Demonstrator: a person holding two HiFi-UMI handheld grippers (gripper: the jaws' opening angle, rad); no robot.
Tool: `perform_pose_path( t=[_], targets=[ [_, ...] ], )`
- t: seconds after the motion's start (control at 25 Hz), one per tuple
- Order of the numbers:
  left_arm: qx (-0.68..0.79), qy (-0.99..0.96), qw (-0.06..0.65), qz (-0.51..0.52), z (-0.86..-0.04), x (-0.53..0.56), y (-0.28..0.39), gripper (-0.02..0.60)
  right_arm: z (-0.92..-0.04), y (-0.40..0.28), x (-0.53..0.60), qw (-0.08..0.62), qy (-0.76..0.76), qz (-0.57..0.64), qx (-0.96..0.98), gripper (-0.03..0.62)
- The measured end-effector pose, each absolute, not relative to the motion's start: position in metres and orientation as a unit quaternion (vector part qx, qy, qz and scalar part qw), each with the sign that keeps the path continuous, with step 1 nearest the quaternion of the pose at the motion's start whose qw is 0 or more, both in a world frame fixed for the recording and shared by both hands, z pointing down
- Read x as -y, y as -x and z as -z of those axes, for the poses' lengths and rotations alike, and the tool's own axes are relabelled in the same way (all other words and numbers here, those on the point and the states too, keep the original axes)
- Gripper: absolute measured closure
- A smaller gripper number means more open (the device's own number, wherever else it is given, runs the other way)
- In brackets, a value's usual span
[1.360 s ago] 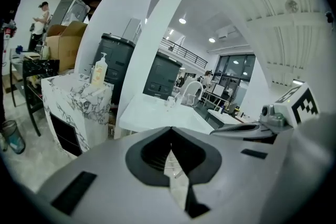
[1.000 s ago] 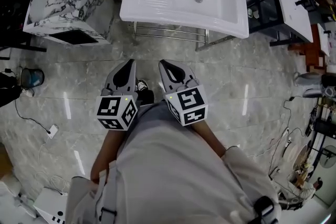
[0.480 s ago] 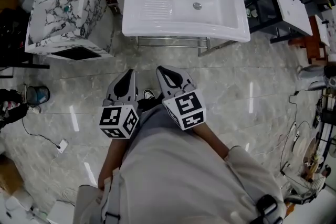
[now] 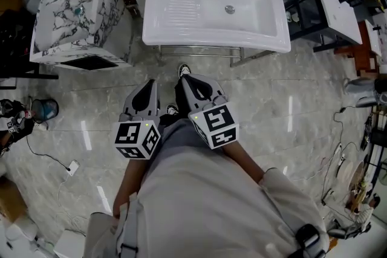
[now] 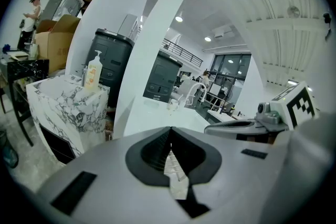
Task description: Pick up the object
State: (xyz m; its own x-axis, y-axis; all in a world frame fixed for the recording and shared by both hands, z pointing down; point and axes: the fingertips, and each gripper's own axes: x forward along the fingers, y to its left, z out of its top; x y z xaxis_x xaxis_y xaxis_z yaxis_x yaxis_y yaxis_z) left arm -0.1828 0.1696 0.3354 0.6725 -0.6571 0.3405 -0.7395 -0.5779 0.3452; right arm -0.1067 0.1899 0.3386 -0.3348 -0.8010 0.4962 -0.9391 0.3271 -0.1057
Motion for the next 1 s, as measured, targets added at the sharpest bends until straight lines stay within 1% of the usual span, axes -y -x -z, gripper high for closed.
perform_pose_path(
  t=[0.32,1.0],
  targets=[
    [0.406,-0.881,0.226,-0.085,-0.331,-0.133,0.170,0.581,-0.335,0.092,-0.149,0.175,-0.540,-0.184,0.803,0.583],
    [0.425,-0.869,0.232,-0.099,-0.337,-0.020,0.133,0.581,-0.339,0.055,-0.027,0.173,-0.516,-0.189,0.818,0.583]
  ],
)
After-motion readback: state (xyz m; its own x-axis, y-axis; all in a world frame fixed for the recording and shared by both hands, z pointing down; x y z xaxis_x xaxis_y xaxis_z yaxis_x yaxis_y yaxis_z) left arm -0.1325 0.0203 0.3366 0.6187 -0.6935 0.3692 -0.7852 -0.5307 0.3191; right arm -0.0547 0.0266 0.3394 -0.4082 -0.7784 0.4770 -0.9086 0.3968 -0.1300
